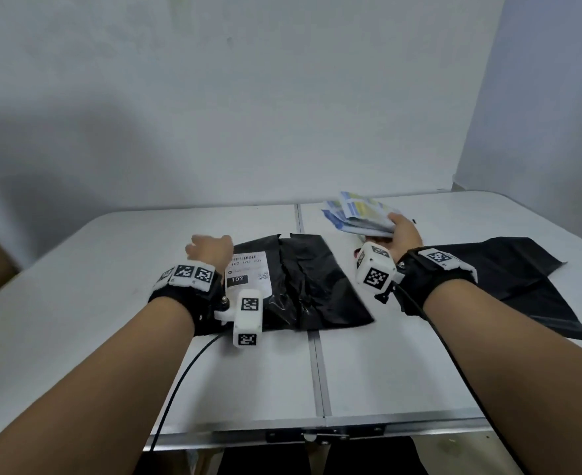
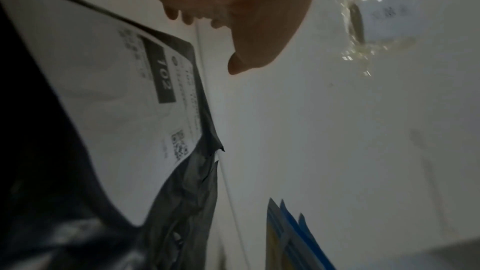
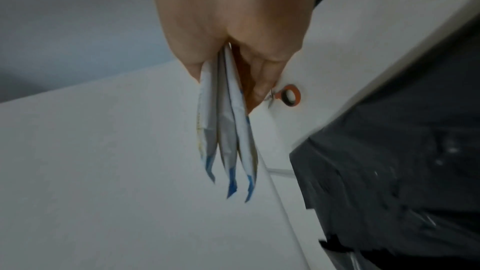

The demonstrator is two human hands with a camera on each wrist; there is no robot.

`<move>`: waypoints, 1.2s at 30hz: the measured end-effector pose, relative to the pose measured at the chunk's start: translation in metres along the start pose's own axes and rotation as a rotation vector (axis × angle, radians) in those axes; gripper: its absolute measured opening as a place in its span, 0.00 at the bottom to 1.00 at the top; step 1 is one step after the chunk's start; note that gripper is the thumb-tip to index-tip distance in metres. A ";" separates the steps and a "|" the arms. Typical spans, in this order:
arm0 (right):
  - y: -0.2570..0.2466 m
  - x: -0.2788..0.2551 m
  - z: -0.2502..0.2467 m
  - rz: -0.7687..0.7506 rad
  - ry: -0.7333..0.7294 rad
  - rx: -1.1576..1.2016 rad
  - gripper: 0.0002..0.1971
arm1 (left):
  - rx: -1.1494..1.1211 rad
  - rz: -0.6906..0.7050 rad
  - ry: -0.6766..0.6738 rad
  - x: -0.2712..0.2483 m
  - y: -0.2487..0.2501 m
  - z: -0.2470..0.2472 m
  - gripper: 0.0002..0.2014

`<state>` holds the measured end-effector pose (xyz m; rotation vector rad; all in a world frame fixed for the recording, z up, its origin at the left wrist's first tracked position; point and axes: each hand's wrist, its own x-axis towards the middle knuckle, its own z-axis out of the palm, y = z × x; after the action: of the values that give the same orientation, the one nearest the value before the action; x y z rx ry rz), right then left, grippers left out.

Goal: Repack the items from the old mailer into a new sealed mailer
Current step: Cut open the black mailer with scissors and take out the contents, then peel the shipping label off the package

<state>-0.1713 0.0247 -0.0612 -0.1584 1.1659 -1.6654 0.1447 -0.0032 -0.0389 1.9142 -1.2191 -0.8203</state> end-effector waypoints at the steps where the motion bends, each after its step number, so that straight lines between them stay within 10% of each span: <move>1: 0.000 0.018 -0.003 -0.016 0.018 0.022 0.31 | 0.064 0.077 0.025 -0.005 0.006 0.002 0.30; 6: -0.016 -0.012 0.019 -0.120 0.152 -0.159 0.16 | 0.185 0.326 -0.172 -0.015 0.022 0.017 0.24; 18: -0.041 0.046 0.012 -0.250 0.163 -0.756 0.28 | -0.039 0.278 -0.347 -0.007 0.045 0.043 0.20; 28: -0.054 0.014 0.020 -0.470 0.400 -0.485 0.25 | -0.041 0.300 -0.370 -0.016 0.056 0.058 0.20; 36: 0.006 -0.054 0.071 -0.230 -0.268 -0.654 0.10 | -0.012 0.372 -0.340 -0.024 0.045 0.015 0.18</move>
<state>-0.1008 0.0241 -0.0065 -0.9257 1.4822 -1.3406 0.1029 0.0020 -0.0065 1.5055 -1.7056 -0.9668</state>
